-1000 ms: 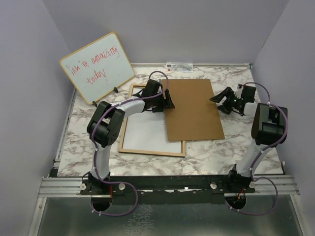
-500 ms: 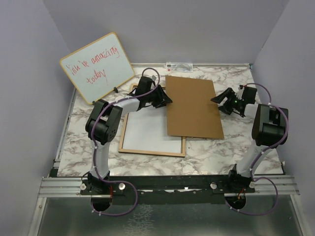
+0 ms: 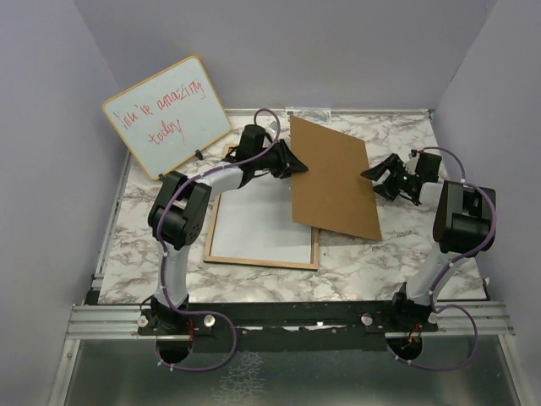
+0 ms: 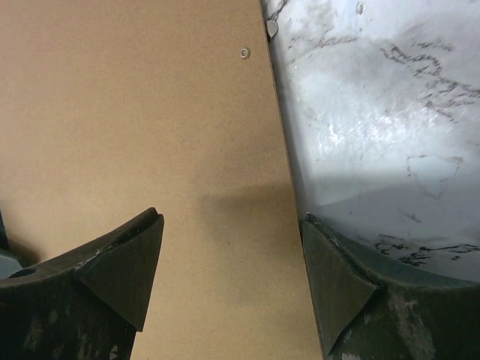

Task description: Put the photo into the frame

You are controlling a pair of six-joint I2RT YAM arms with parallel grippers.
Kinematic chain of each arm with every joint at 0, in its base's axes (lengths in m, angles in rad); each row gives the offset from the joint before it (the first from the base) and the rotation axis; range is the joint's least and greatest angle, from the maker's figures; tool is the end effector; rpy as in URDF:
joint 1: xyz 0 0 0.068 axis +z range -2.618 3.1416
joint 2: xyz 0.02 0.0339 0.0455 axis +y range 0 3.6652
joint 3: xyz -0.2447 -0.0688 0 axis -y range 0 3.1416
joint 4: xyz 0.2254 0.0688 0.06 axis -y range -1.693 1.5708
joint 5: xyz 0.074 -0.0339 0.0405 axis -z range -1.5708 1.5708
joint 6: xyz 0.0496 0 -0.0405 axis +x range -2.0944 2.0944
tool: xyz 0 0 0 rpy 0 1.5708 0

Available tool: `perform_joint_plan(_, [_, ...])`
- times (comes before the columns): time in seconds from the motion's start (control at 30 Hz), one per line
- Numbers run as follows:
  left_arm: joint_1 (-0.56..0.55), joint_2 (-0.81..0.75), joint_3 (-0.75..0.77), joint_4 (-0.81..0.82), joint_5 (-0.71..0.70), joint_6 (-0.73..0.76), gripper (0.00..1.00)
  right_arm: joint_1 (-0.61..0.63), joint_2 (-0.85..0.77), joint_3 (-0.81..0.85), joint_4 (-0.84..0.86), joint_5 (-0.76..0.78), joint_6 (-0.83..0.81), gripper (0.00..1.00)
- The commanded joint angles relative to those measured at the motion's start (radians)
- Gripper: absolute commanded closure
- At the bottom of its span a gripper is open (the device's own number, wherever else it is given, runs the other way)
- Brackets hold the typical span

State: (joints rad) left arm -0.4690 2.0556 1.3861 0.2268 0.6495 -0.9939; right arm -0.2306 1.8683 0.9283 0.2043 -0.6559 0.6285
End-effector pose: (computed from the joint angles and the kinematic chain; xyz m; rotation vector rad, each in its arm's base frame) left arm 0.3884 -0.2304 0.1885 -0.1206 2.2897 -1.5095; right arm 0.3546 -0.0522 0.1248 0.6357 2.2129 0.9589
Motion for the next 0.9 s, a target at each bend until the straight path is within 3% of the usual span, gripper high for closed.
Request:
perform_joint_plan(0.0, [-0.019,-0.03,0.068,-0.018,0.049,0.024,0.78,0.022,0.0,-0.051,-0.088,-0.043,0.024,0.21])
perform_joint_plan(0.17, [-0.019,-0.056,0.187,-0.278,-0.06,0.192,1.0,0.023,-0.035,-0.045,-0.127,-0.003,-0.004,0.21])
perform_joint_plan(0.33, [-0.019,-0.083,0.332,-0.52,-0.178,0.323,1.0,0.026,-0.113,-0.001,-0.235,0.104,-0.046,0.2])
perform_joint_plan(0.53, [-0.022,-0.144,0.398,-0.595,-0.212,0.359,1.0,0.048,-0.22,0.03,-0.281,0.237,-0.071,0.18])
perform_joint_plan(0.87, [-0.031,-0.224,0.512,-0.598,-0.219,0.322,1.0,0.118,-0.411,0.007,-0.2,0.107,-0.143,0.17])
